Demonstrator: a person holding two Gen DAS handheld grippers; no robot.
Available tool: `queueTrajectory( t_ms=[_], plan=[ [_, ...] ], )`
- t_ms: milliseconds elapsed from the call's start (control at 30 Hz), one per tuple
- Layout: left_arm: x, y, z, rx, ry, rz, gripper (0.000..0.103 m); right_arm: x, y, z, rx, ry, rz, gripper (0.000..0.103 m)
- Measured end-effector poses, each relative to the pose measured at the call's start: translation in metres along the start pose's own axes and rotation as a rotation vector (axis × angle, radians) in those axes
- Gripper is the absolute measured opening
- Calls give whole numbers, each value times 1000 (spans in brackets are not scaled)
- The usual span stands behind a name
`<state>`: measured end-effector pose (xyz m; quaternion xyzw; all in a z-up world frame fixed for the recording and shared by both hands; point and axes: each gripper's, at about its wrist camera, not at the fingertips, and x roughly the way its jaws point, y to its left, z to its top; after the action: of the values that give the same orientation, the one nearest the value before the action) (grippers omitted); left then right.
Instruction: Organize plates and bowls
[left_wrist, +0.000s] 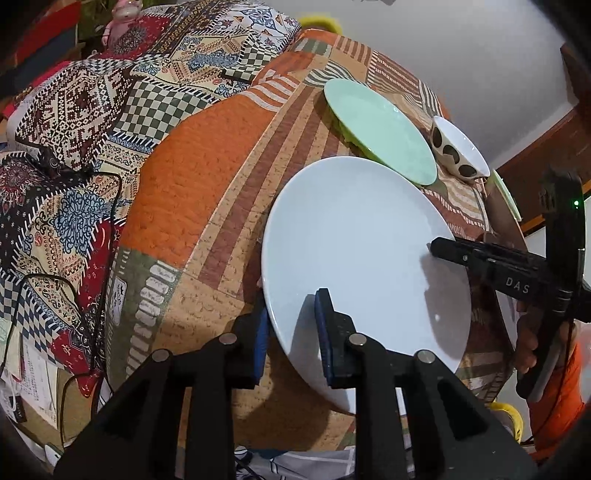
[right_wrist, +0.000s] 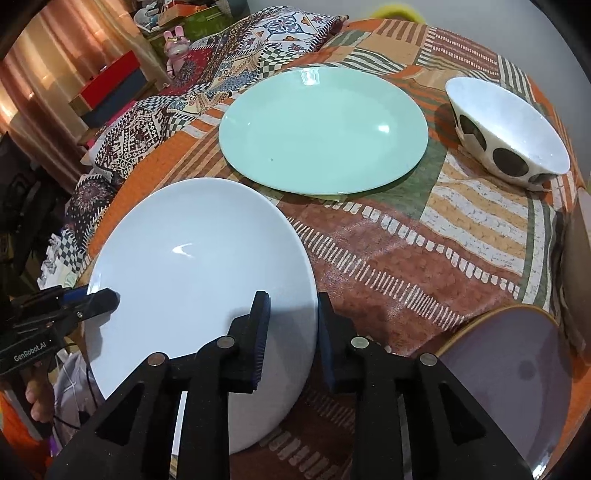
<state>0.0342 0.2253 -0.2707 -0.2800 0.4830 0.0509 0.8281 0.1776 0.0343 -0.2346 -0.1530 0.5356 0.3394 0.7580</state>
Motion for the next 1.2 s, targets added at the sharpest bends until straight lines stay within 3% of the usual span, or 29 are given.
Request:
queueTrajectory(
  t_ms=[267, 500, 567, 600, 633, 667, 700, 767, 867, 933, 1000, 1067, 1100, 1200],
  plan=[
    [-5, -7, 2, -16, -13, 53, 23, -7, -1, -3, 34, -24, -1, 21],
    [-26, -24, 8, 29, -84, 109, 23, -27, -4, -3, 57, -90, 7, 21],
    [-35, -29, 11, 39, -110, 89, 22, -33, -2, -3, 52, -113, -5, 20],
    [-40, -32, 14, 47, -124, 41, 20, -37, -1, -3, 47, -128, 26, 9],
    [-42, -39, 16, 58, -125, 29, 20, -41, 3, -2, 43, -132, 160, 0],
    [-41, -48, 18, 92, -116, 62, 20, -45, 11, -1, 31, -137, 209, 0],
    [-39, -55, 18, 125, -117, 77, 20, -50, 27, -1, -33, -165, 137, 0],
    [-29, -55, 21, 115, -94, 95, 20, -55, 49, -3, -133, -224, 33, 3],
    [-13, -35, 19, 38, -55, 110, 20, -52, 50, -4, -111, -208, 87, 3],
    [-8, -22, 18, -13, -42, 80, 20, -48, 41, -6, -91, -202, 65, 3],
    [-12, -18, 16, -19, -66, 83, 20, -42, 30, -3, -65, -176, 59, 8],
    [-18, -23, 13, 3, -94, 91, 20, -37, 14, 2, -38, -141, 48, 26],
    [-20, -24, 13, 12, -102, 90, 20, -37, 7, 2, -25, -140, 33, 30],
    [-19, -29, 12, 48, -100, 119, 20, -38, 0, 3, -26, -135, -22, 34]
  ],
)
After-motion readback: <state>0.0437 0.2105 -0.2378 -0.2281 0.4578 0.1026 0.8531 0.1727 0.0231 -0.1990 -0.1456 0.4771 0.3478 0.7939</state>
